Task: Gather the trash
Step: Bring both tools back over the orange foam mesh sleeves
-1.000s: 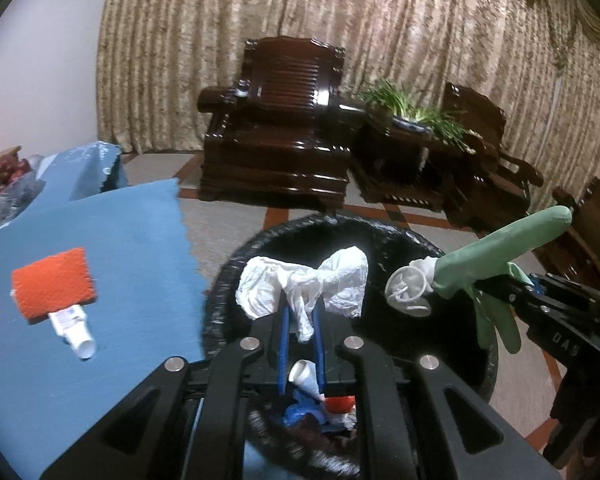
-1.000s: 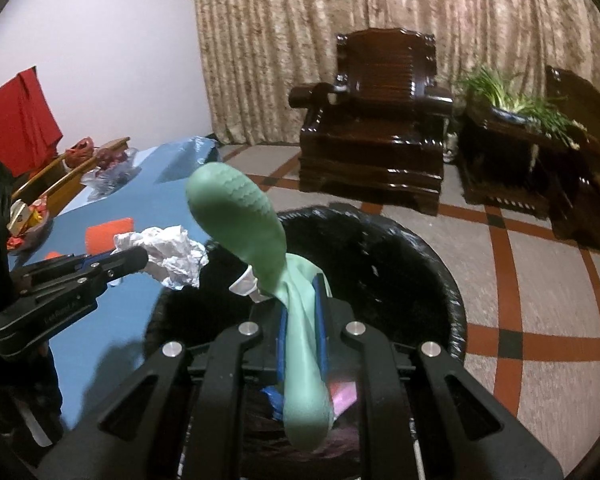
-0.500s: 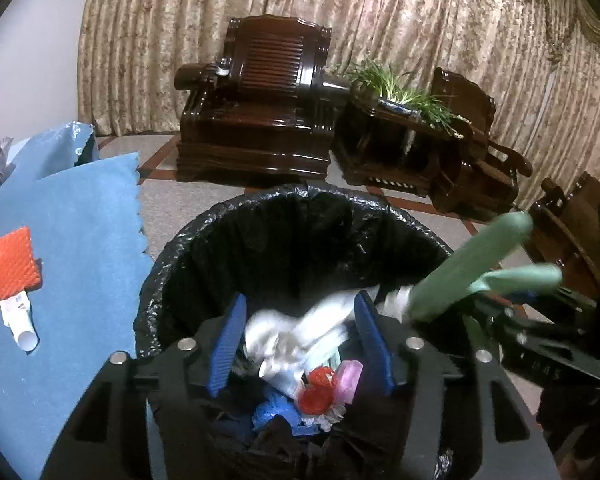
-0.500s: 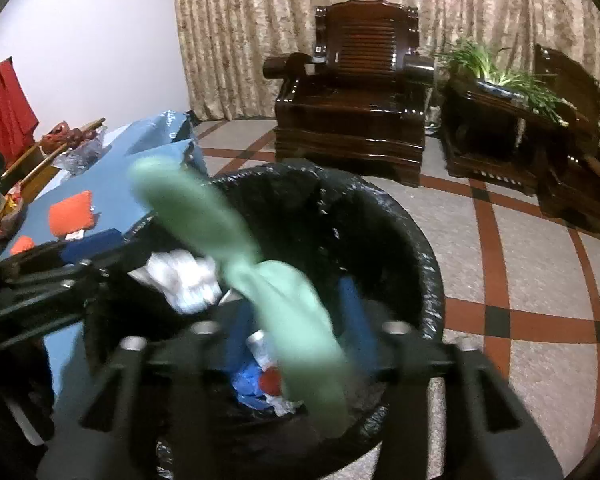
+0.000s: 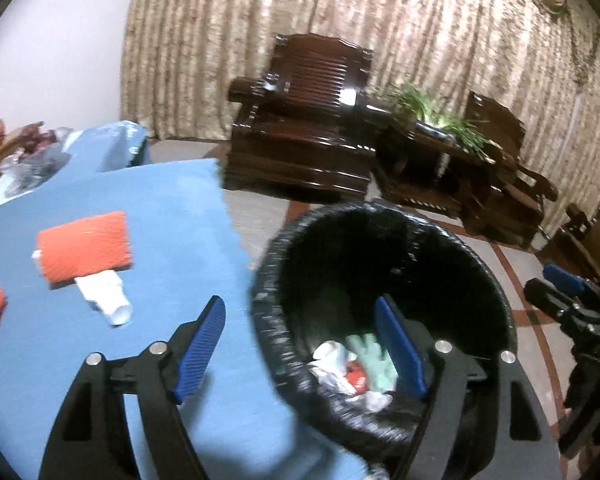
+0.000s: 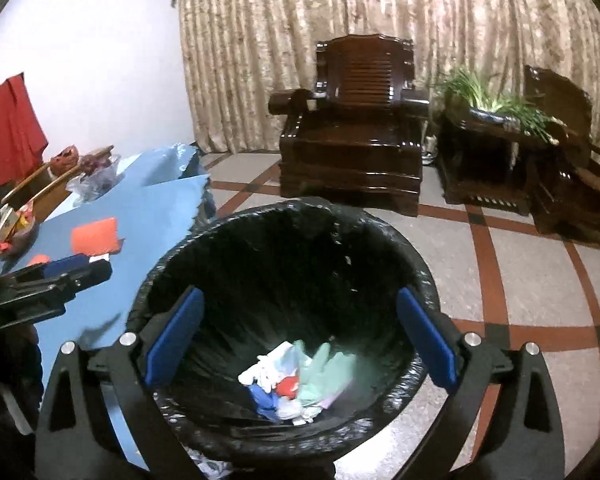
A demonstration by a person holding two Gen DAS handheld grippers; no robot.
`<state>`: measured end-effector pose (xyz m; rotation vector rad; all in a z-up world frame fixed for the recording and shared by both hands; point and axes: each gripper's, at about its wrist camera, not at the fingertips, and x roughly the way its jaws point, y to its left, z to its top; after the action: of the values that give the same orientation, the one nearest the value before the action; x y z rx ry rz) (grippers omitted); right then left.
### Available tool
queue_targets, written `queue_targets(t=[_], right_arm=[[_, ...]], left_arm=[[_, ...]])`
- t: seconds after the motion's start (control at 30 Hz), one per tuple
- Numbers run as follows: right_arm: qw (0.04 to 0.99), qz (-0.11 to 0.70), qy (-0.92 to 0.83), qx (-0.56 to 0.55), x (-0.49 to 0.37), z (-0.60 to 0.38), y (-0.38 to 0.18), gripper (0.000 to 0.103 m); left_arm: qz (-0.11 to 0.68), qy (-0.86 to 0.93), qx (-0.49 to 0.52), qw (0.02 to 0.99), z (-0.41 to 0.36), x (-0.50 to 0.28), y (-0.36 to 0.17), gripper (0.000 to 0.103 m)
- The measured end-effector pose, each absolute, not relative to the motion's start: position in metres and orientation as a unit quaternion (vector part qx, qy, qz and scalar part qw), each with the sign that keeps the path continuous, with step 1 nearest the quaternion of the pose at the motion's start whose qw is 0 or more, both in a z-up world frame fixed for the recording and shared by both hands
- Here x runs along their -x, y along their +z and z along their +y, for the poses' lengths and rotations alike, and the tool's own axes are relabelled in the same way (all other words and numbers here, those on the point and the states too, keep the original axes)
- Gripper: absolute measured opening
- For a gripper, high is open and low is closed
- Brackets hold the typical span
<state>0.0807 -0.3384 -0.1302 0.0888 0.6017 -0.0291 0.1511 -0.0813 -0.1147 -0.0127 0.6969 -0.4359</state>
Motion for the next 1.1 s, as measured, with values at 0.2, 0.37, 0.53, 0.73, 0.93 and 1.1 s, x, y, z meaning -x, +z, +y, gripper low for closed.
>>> queue_targets(t=[0.2,0.37,0.53,0.73,0.93,1.1], right_arm=[[0.958,0.286,0.018,-0.029,-0.088,-0.305,-0.112,0.094],[0.958,0.282,0.051,-0.015,-0.097,-0.266,-0.105,0.094],[0.955,0.285,0.082,-0.002,-0.113,-0.226,-0.101,0.094],[0.951,0.287,0.119,0.008,-0.140,-0.171,-0.100,0.094],[0.945,0.290,0.150,0.017,-0.176,-0.120,-0.110,0.094],[0.940,0.297,0.169,0.020,-0.208,-0.082,-0.123,0.094]], left_arm=[[0.321,-0.167,0.009,0.932,-0.037,-0.136,-0.100,0.077],[0.310,-0.132,0.012,0.942,0.005,-0.127,-0.090,0.077],[0.306,-0.088,0.015,0.948,0.053,-0.124,-0.089,0.077],[0.307,-0.034,0.025,0.951,0.109,-0.130,-0.095,0.077],[0.312,0.014,0.033,0.949,0.162,-0.146,-0.111,0.077],[0.323,0.047,0.036,0.944,0.203,-0.171,-0.131,0.077]])
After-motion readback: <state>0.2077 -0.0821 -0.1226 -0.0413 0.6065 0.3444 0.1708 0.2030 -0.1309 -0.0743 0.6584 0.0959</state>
